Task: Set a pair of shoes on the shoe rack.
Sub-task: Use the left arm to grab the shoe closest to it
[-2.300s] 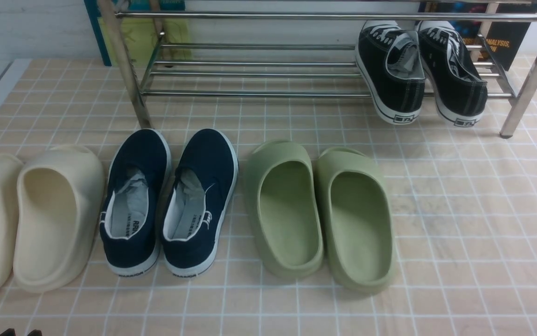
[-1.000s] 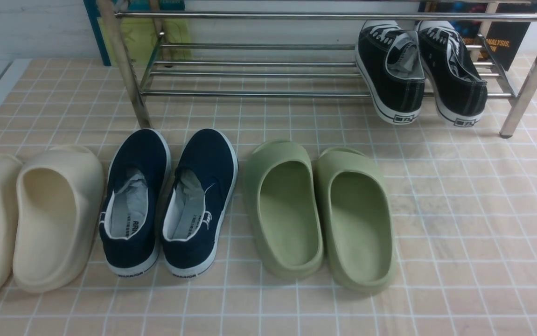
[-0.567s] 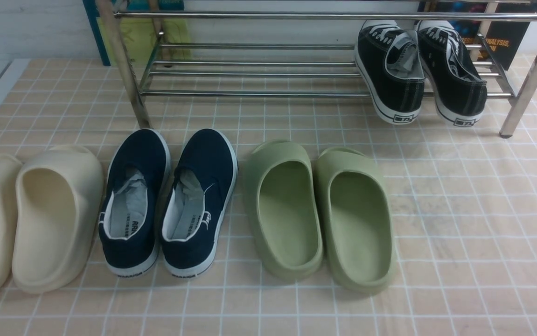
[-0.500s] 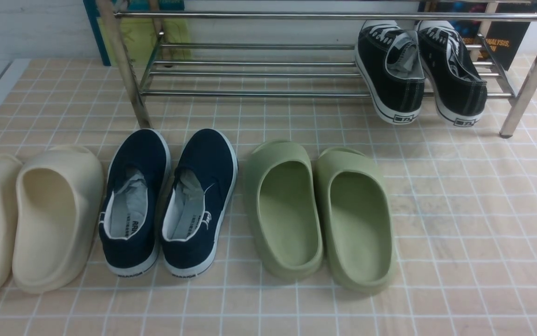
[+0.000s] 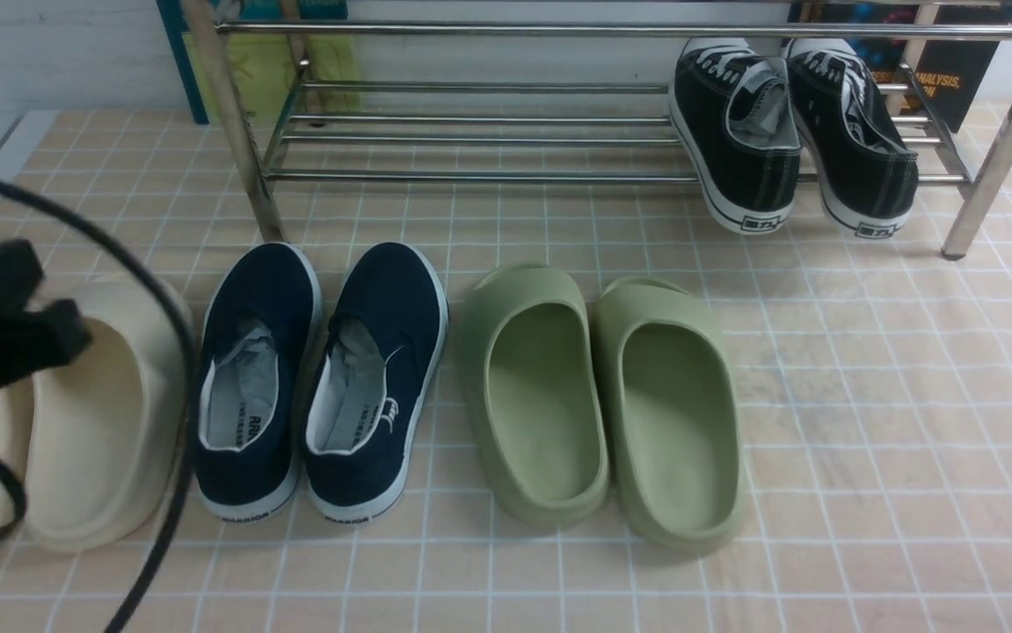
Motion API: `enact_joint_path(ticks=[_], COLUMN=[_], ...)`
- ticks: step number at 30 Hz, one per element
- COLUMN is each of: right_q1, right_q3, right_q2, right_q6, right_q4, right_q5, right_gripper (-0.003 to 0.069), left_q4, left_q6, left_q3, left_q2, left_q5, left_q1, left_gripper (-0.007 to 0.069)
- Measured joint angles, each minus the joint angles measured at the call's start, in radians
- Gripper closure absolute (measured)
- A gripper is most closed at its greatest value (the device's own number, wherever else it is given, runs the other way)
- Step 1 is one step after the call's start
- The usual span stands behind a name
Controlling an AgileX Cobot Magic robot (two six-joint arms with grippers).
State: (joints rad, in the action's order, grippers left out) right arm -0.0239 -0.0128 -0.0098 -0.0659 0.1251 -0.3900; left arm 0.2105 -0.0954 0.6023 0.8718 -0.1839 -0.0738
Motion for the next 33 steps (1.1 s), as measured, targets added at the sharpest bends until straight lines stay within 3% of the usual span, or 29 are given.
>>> enact_joint_path(ticks=[5, 9, 17, 21, 24, 31, 33], right_q1=[0.000, 0.000, 0.000, 0.000, 0.000, 0.000, 0.000], right_q3=[0.000, 0.000, 0.000, 0.000, 0.000, 0.000, 0.000], right_q2=[0.000, 0.000, 0.000, 0.000, 0.000, 0.000, 0.000], right_q6=[0.000, 0.000, 0.000, 0.000, 0.000, 0.000, 0.000], right_q4=[0.000, 0.000, -0.001, -0.001, -0.001, -0.001, -0.001], right_q5=[0.000, 0.000, 0.000, 0.000, 0.000, 0.000, 0.000], right_gripper=[0.0524, 0.0519, 0.0505, 0.0503, 0.0499, 0.0491, 0.0488], left_q4=[-0.003, -0.023, -0.123, -0.144, -0.163, -0.219, -0.218], left_q6=[0.000, 0.000, 0.000, 0.000, 0.000, 0.000, 0.000], left_q3=[0.233, 0.397, 0.542, 0.546, 0.546, 0.557, 0.579], left_q2=[0.271, 0.450, 0.720, 0.816, 0.890, 0.904, 0.876], left_q5=[-0.324, -0.436, -0.455, -0.470, -0.481, -0.508, -0.558], left_q1=[0.000, 0.000, 0.000, 0.000, 0.000, -0.001, 0.000], left_gripper=[0.0586, 0.0532, 0.0186, 0.0146, 0.0207, 0.0543, 0.0582])
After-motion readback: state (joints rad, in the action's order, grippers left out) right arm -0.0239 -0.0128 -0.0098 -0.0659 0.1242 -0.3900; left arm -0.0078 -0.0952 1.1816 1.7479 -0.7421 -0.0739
